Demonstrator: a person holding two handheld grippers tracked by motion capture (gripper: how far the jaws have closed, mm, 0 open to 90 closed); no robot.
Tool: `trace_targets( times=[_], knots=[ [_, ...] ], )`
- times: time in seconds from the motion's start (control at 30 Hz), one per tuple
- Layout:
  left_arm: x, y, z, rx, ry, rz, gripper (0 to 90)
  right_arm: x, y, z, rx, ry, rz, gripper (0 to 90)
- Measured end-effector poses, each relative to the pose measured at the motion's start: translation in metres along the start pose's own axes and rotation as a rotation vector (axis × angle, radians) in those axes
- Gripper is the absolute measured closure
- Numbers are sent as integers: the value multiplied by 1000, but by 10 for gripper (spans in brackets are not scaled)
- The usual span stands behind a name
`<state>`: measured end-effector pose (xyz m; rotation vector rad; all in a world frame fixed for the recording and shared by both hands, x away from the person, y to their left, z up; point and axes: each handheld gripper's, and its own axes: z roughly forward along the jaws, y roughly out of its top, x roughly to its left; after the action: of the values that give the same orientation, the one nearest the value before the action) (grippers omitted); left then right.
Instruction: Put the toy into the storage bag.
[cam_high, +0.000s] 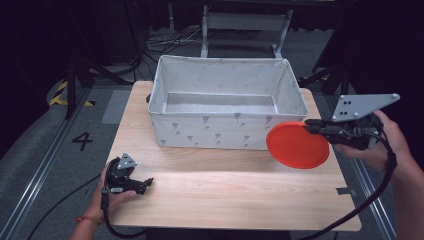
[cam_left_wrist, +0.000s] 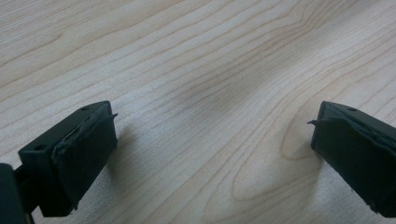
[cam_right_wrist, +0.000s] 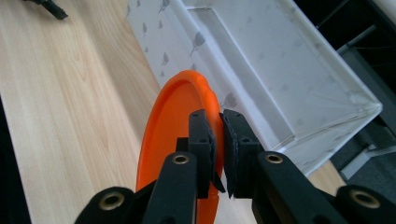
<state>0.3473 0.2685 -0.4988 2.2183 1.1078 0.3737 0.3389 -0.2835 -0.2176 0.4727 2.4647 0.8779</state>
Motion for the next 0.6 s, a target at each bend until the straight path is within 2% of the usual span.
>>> trace_targets(
  times=[0.13, 0.27, 0.47, 0.6],
  knots=[
    [0, 0, 0, 1, 0, 0, 6, -6, 11, -7, -1, -12, -11, 825],
    [0, 0, 0, 0, 0, 0, 6, -19, 29, -13, -4, -25, -26, 824],
    [0, 0, 0, -3, 5, 2, 6, -32, 43, -13, -9, -35, -33, 825],
    [0, 0, 0, -2, 5, 3, 6, -47, 53, -10, -10, -45, -34, 825]
  ],
)
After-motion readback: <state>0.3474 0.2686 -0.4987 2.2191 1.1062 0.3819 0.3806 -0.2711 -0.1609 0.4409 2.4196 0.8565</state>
